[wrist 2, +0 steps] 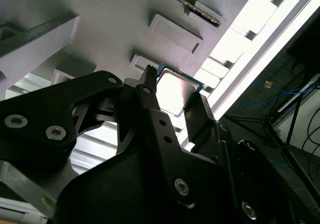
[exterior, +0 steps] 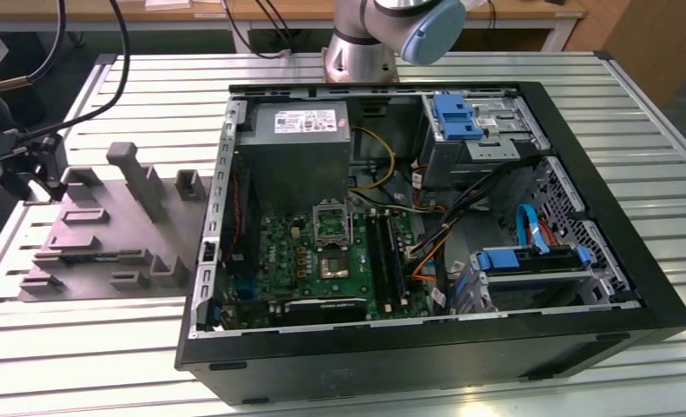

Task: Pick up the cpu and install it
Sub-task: 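Pick up the cpu and move it towards the insertion slot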

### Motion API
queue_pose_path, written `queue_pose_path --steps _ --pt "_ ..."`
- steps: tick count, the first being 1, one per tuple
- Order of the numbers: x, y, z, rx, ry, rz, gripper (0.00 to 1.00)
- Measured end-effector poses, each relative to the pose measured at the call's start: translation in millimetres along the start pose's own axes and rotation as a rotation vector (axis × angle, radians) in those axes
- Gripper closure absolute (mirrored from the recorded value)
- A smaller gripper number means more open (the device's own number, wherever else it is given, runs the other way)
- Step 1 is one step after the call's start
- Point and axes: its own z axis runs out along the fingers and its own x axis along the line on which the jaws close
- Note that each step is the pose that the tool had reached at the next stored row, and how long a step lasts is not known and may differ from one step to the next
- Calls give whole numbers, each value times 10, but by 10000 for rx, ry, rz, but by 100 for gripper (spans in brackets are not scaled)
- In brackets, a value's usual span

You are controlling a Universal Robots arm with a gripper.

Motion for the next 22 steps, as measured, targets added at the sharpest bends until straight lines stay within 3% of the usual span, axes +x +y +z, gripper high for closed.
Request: queue_pose_path --steps 22 --pt "2 6 -92 0 1 0 53"
